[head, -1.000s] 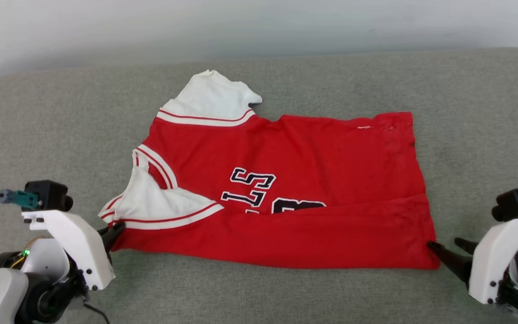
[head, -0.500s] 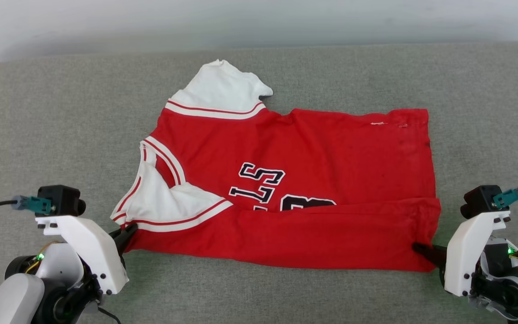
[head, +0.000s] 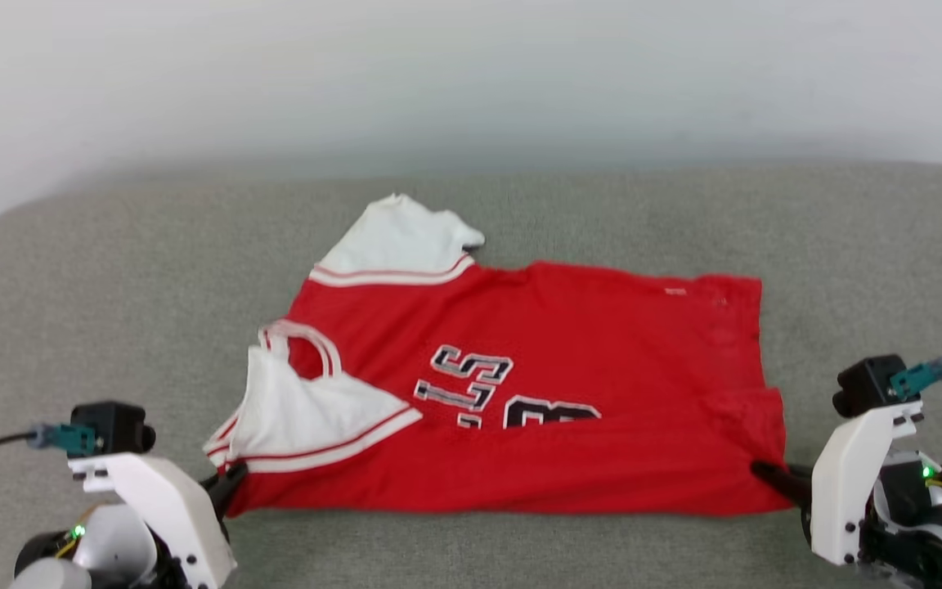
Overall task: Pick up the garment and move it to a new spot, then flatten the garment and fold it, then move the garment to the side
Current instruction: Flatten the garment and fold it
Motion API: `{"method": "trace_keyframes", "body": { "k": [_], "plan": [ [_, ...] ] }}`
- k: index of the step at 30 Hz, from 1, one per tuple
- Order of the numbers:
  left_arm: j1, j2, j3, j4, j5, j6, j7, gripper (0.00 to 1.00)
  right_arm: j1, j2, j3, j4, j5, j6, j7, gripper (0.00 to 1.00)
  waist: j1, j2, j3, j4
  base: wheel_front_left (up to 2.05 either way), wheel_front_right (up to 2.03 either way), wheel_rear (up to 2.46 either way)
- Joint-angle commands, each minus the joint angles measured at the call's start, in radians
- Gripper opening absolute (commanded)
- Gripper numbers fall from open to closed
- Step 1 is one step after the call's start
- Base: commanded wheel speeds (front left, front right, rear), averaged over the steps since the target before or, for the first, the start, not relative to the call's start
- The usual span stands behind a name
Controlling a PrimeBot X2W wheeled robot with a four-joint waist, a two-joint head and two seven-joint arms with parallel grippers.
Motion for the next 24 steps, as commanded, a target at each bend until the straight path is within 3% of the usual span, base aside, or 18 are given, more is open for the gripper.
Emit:
{"method": "trace_keyframes", "body": {
  "k": [1,9,13,14,15,16,17,18,21,22,24],
  "plan": [
    [0.034,0.000,0.004,-0.010,-0.001,0.011,-0.011,0.00,0.025,-0.007,0.003,-0.009,0.005,0.000,0.000,0.00,0.0000,-0.0001,-0.054,0.004,0.00,0.00,0.00],
    [0.212,0.000,0.010,-0.044,-0.038,0.063,-0.008,0.00,0.154,-0.011,-0.040,-0.038,-0.008,0.000,0.033,0.00,0.0000,-0.0001,-0.117,0.007,0.00,0.00,0.00],
    [0.246,-0.026,-0.002,-0.017,-0.058,0.064,-0.007,0.00,0.216,0.015,-0.067,-0.017,-0.018,0.000,0.015,0.00,0.0000,-0.0001,-0.113,0.009,0.00,0.00,0.00],
    [0.241,-0.031,-0.003,-0.002,-0.054,0.063,-0.015,0.00,0.228,0.021,-0.069,-0.008,-0.020,0.000,0.006,0.13,0.0000,-0.0001,-0.110,0.009,0.00,0.00,0.00],
    [0.233,-0.044,-0.009,0.013,-0.058,0.060,-0.017,0.04,0.238,0.027,-0.071,0.000,-0.023,0.000,-0.004,0.47,0.0000,-0.0001,-0.108,0.009,0.00,0.00,0.00],
    [0.225,-0.059,-0.013,0.028,-0.066,0.052,-0.021,0.32,0.249,0.036,-0.071,0.007,-0.016,0.000,-0.013,0.83,0.0000,-0.0001,-0.106,0.008,0.00,0.00,0.00],
    [0.213,-0.066,-0.014,0.045,-0.067,0.045,-0.029,0.84,0.258,0.041,-0.069,0.010,-0.011,0.000,-0.025,1.00,0.0000,-0.0001,-0.105,0.008,0.00,0.00,0.00],
    [0.207,-0.070,-0.014,0.062,-0.065,0.040,-0.036,1.00,0.261,0.042,-0.067,0.006,-0.012,0.000,-0.042,1.00,0.0000,-0.0001,-0.103,0.005,0.00,0.00,0.00],
    [0.182,-0.080,-0.009,0.100,-0.048,0.033,-0.070,1.00,0.267,0.039,-0.064,-0.021,-0.032,0.000,-0.133,1.00,0.0000,-0.0001,-0.100,-0.009,0.00,0.00,0.00],
    [0.150,-0.073,0.009,0.101,-0.014,0.038,-0.125,1.00,0.270,0.039,-0.075,-0.059,-0.068,0.000,-0.243,1.00,0.0000,-0.0001,-0.099,-0.023,0.00,0.00,0.00],
    [0.125,-0.066,0.016,0.089,0.014,0.046,-0.158,1.00,0.268,0.043,-0.093,-0.079,-0.099,0.000,-0.310,1.00,0.0000,-0.0001,-0.099,-0.032,0.00,0.00,0.00]
  ]
}}
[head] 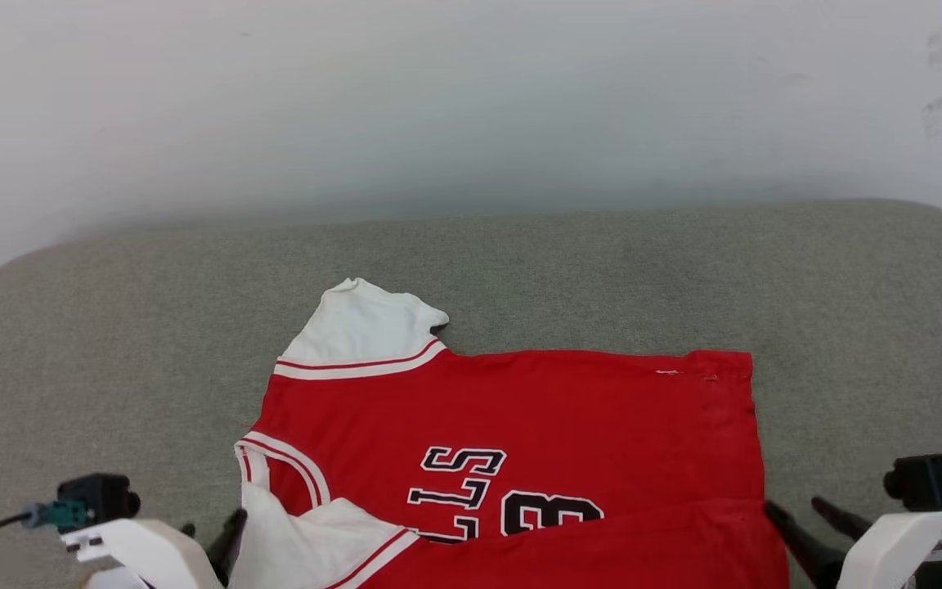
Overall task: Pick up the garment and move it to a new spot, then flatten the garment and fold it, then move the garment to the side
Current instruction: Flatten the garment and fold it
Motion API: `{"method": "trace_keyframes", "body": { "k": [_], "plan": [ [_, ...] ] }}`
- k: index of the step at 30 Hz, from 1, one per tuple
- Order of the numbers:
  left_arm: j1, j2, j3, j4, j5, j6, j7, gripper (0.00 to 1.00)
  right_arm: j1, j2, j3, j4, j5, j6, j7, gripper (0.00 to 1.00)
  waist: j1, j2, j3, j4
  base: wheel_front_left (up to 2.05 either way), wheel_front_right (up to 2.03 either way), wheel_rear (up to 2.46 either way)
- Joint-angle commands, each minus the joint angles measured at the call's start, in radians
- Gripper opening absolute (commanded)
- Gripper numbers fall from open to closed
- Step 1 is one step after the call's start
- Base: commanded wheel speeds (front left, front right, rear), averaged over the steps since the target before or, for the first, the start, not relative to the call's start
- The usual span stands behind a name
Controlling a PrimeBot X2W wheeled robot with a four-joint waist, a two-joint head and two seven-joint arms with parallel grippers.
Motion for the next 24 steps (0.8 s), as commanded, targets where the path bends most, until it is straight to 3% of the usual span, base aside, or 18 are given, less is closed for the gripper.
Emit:
{"method": "trace_keyframes", "body": {
  "k": [1,8,14,19,24],
  "plan": [
    [-0.068,0.019,0.024,-0.036,0.059,0.023,-0.065,1.00,-0.015,0.020,-0.045,-0.041,-0.059,0.000,-0.112,1.00,0.0001,-0.0001,0.010,-0.025,0.00,0.00,0.00],
    [-0.205,0.018,0.038,-0.069,0.157,0.054,-0.168,1.00,-0.082,0.059,-0.104,-0.121,-0.162,0.000,-0.255,1.00,0.0001,-0.0001,0.076,-0.062,0.00,0.00,0.00],
    [-0.393,0.018,0.056,-0.040,0.222,0.055,-0.238,1.00,-0.177,0.099,-0.149,-0.224,-0.237,0.000,-0.333,1.00,0.0001,-0.0001,0.216,-0.103,0.00,0.00,0.00],
    [-0.570,0.039,0.055,0.010,0.235,0.023,-0.212,1.00,-0.252,0.120,-0.167,-0.293,-0.262,0.000,-0.358,1.00,0.0001,-0.0001,0.349,-0.141,0.00,0.00,0.00],
    [-0.738,0.073,0.040,0.100,0.183,-0.060,-0.091,1.00,-0.308,0.131,-0.165,-0.318,-0.273,0.000,-0.374,1.00,0.0001,-0.0001,0.436,-0.178,0.00,0.00,0.00]
  ]
}}
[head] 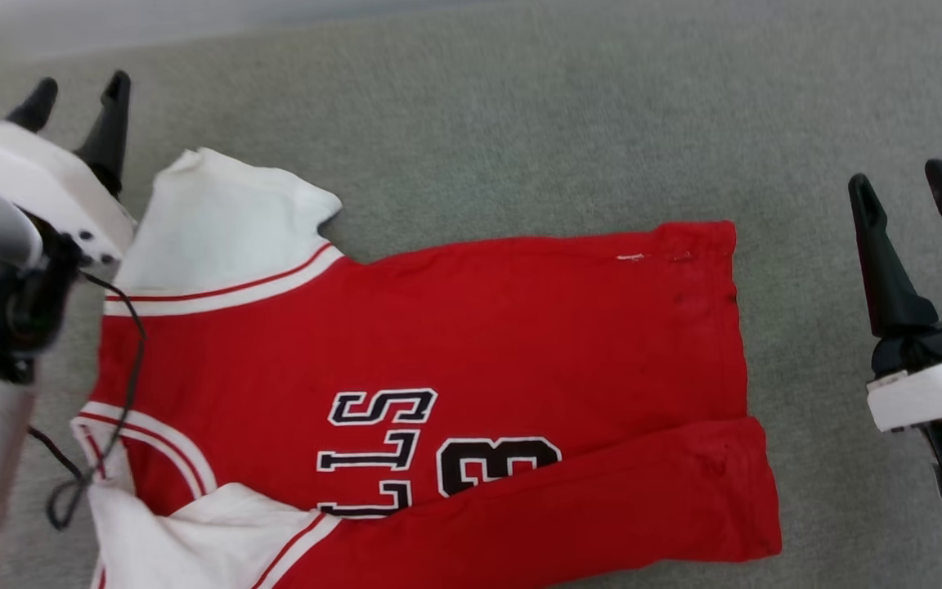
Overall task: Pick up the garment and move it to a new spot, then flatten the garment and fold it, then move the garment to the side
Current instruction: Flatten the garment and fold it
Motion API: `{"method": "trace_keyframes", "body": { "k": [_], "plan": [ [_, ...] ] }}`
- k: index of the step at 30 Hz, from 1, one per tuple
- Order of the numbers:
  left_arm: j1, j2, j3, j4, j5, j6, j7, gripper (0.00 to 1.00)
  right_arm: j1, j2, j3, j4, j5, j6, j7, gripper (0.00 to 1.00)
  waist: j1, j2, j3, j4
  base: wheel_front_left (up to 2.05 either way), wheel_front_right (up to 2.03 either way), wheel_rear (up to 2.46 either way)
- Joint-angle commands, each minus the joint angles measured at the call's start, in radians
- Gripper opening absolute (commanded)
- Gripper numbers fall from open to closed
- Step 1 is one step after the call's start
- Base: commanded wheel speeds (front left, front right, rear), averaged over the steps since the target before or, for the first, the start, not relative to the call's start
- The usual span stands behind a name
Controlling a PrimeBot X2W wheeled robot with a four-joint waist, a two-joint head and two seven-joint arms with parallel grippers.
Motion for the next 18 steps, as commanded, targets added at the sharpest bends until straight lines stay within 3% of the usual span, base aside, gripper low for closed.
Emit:
{"method": "trace_keyframes", "body": {
  "k": [1,6,9,15,18],
  "plan": [
    [-0.046,0.017,-0.004,0.017,-0.013,-0.019,0.036,1.00,-0.022,0.005,0.003,-0.006,-0.005,0.000,-0.004,1.00,-0.0003,0.0000,0.081,-0.051,0.00,0.00,0.00],
    [-0.157,0.089,-0.043,0.088,-0.067,-0.086,0.269,1.00,-0.050,0.016,0.020,-0.002,0.004,0.000,-0.012,1.00,-0.0003,0.0000,0.136,-0.091,0.00,0.00,0.00],
    [-0.195,0.132,-0.065,0.122,-0.096,-0.101,0.416,1.00,-0.057,0.023,0.031,0.009,0.008,0.000,-0.019,1.00,-0.0003,0.0000,0.160,-0.113,0.00,0.00,0.00],
    [-0.211,0.195,-0.097,0.156,-0.133,-0.066,0.647,1.00,-0.072,0.035,0.048,0.038,0.021,0.000,-0.039,1.00,-0.0003,0.0000,0.193,-0.148,0.00,0.00,0.00],
    [-0.173,0.190,-0.121,0.173,-0.148,-0.036,0.726,1.00,-0.073,0.039,0.052,0.053,0.040,0.000,-0.042,1.00,-0.0003,0.0000,0.201,-0.156,0.00,0.00,0.00]
  ]
}}
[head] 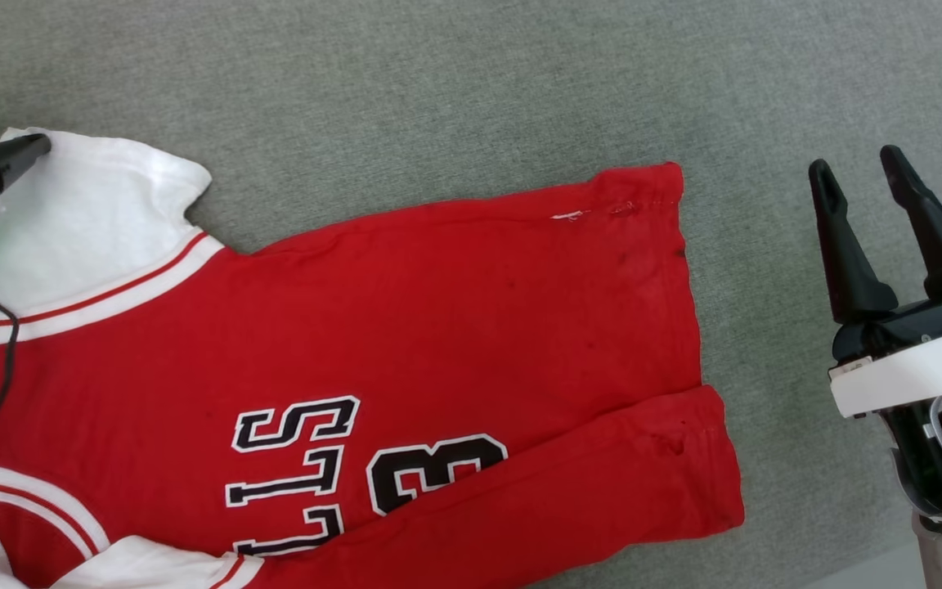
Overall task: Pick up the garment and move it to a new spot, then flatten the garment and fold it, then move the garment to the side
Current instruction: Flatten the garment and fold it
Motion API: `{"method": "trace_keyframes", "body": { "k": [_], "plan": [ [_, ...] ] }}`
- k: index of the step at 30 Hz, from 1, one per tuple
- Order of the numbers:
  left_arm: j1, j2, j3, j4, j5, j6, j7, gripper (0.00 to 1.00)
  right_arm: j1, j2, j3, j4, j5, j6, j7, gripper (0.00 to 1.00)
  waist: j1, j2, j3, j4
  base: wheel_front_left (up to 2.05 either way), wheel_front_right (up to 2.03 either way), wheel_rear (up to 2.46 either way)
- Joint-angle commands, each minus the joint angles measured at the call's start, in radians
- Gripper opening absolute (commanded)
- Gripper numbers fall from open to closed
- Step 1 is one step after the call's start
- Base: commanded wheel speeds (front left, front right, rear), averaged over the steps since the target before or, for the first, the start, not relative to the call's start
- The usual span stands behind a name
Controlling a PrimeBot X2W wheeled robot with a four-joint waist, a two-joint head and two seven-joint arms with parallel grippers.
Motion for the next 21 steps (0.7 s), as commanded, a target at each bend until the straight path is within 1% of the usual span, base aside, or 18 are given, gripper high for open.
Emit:
{"method": "trace_keyframes", "body": {
  "k": [1,3,4,6,9,12,17,21],
  "plan": [
    [0.062,-0.023,-0.039,0.030,-0.002,0.013,0.043,0.49,-0.015,0.003,0.003,0.008,0.014,0.000,-0.001,1.00,-0.0001,0.0000,0.008,-0.008,0.00,0.00,0.00],
    [0.089,-0.043,-0.048,0.039,-0.015,0.024,0.058,0.00,-0.024,-0.002,0.006,0.017,0.030,0.000,0.000,1.00,-0.0001,0.0000,0.009,-0.011,0.00,0.00,0.00],
    [0.099,-0.055,-0.045,0.043,-0.025,0.031,0.054,0.00,-0.027,-0.007,0.009,0.027,0.042,0.000,0.010,1.00,-0.0001,0.0000,0.008,-0.010,0.00,0.00,0.00],
    [0.105,-0.077,-0.038,0.045,-0.031,0.030,0.024,0.00,-0.043,-0.022,0.012,0.040,0.069,0.000,0.025,1.00,-0.0001,0.0000,0.004,-0.007,0.00,0.00,0.00],
    [0.106,-0.088,-0.033,0.057,-0.028,0.023,-0.014,0.00,-0.073,-0.049,0.026,0.072,0.123,0.000,0.078,1.00,-0.0001,0.0000,-0.011,0.005,0.00,0.00,0.00],
    [0.079,-0.099,-0.031,0.067,-0.014,0.007,-0.060,0.00,-0.121,-0.097,0.041,0.122,0.190,0.000,0.176,1.00,-0.0001,0.0000,-0.028,0.031,0.00,0.00,0.00],
    [-0.003,-0.130,-0.031,0.059,0.011,-0.025,-0.140,0.00,-0.216,-0.185,0.076,0.231,0.289,0.000,0.434,1.00,-0.0001,0.0000,-0.049,0.099,0.00,0.00,0.00],
    [-0.045,-0.162,-0.029,0.026,0.016,-0.043,-0.190,0.00,-0.280,-0.215,0.102,0.288,0.335,0.000,0.649,1.00,-0.0001,0.0000,-0.055,0.158,0.00,0.00,0.00]
  ]
}}
